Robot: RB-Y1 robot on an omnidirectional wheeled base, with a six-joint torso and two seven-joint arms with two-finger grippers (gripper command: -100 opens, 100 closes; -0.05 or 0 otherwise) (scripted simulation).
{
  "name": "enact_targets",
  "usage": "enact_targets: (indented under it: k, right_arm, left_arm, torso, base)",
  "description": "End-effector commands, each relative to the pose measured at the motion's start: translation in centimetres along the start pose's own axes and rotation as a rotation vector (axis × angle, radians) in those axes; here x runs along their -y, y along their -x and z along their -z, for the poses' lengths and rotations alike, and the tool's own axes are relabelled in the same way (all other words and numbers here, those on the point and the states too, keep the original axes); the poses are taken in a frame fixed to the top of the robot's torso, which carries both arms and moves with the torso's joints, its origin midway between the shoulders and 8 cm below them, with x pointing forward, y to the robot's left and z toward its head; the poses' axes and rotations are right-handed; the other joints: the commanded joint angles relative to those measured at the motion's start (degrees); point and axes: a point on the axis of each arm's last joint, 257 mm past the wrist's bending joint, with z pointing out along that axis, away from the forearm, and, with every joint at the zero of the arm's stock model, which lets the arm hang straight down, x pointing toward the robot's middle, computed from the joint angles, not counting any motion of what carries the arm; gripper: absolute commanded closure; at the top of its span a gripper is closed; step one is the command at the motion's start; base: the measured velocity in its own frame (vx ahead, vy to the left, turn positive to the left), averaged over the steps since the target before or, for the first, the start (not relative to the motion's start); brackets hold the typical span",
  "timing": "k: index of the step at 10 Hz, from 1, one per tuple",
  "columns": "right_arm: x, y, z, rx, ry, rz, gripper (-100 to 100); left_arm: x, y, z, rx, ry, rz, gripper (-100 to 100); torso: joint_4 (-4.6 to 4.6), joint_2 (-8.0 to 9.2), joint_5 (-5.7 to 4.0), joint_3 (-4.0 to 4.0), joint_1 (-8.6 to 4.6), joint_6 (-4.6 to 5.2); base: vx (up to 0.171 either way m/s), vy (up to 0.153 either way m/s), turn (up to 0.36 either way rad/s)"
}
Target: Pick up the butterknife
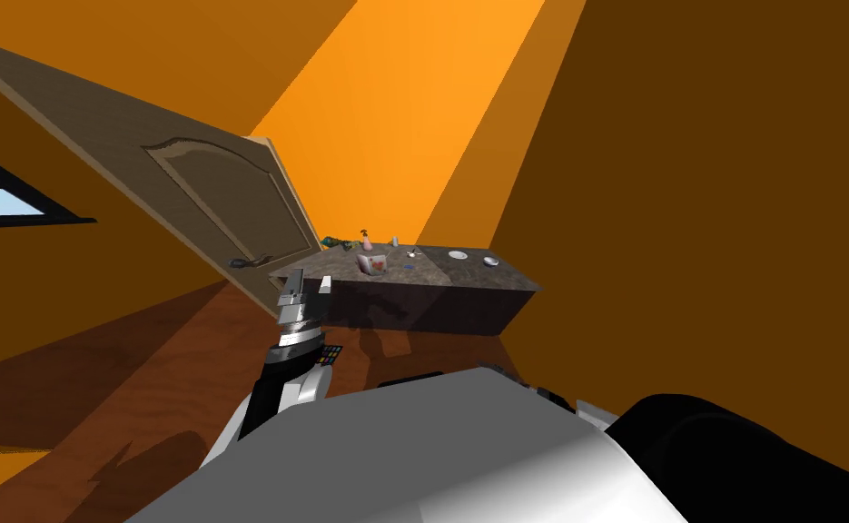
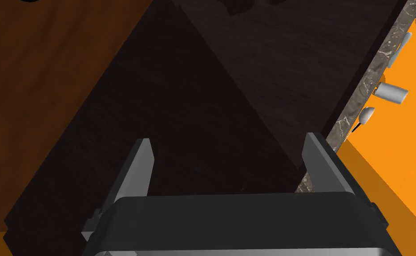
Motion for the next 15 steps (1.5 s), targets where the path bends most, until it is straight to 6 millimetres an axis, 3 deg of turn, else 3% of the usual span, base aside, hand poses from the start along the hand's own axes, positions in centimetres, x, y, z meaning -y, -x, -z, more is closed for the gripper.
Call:
enact_targets:
  k: [1,6,7,8,10,12,13,14,15]
  right_arm:
    - [3.0,1.2,1.5,-0.002,-0.085,0.008,-100]
    - [9.3,5.9,6.9,0.019,-0.292,0.068,-100]
    - [11.5,7.5,9.0,0.037,-0.364,0.078,-100]
    - [11.5,8.0,9.4,0.035,-0.373,0.09,-100]
    - [14.1,11.5,13.3,0.071,-0.492,0.118,-100]
    - [14.6,12.4,14.2,0.079,-0.515,0.13,-100]
    - [15.6,14.6,16.5,0.105,-0.576,0.148,-100]
    - [15.6,14.6,16.5,0.105,-0.576,0.148,-100]
    - [16.4,16.7,18.7,0.134,-0.63,0.165,-100]
  left_arm:
    - [0.0,0.0,0.0,0.0,0.0,0.0,0]
    - [0.0,0.0,0.0,0.0,0.0,0.0,0]
    - [0.0,0.0,0.0,0.0,0.0,0.0,0]
    - [0.0,0.0,0.0,0.0,0.0,0.0,0]
    - [0.0,0.0,0.0,0.0,0.0,0.0,0]
    - [0.0,0.0,0.0,0.0,0.0,0.0,0]
    - [0.0,0.0,0.0,0.0,0.0,0.0,0]
    - [0.0,0.0,0.0,0.0,0.0,0.0,0]
    - [0.0,0.0,0.0,0.0,0.0,0.0,0]
  torso:
    - [0.0,0.0,0.0,0.0,0.0,0.0]
    - [-0.03,-0.15,0.0,-0.08,0.0,-0.08]
    - [-0.03,-0.14,-0.01,-0.08,-0.03,0.0]
    - [-0.04,-0.2,-0.01,-0.11,-0.01,-0.05]
    - [-0.05,-0.26,0.0,-0.15,-0.02,-0.07]
    - [-0.08,-0.35,-0.03,-0.21,-0.12,-0.01]
    - [-0.05,-0.2,-0.04,-0.12,-0.11,0.03]
    - [-0.04,-0.23,-0.03,-0.13,-0.1,-0.05]
    - [-0.05,-0.25,-0.03,-0.15,-0.13,-0.01]
  base:
    - [-0.004,0.053,0.157]
    - [0.012,0.04,0.155]
    - [0.041,0.036,0.232]
    - [0.036,0.019,0.104]
    - [0.071,0.018,0.279]
    - [0.049,-0.008,0.073]
    - [0.042,0.0,0.219]
    - [0.051,-0.012,0.158]
    - [0.077,-0.021,0.252]
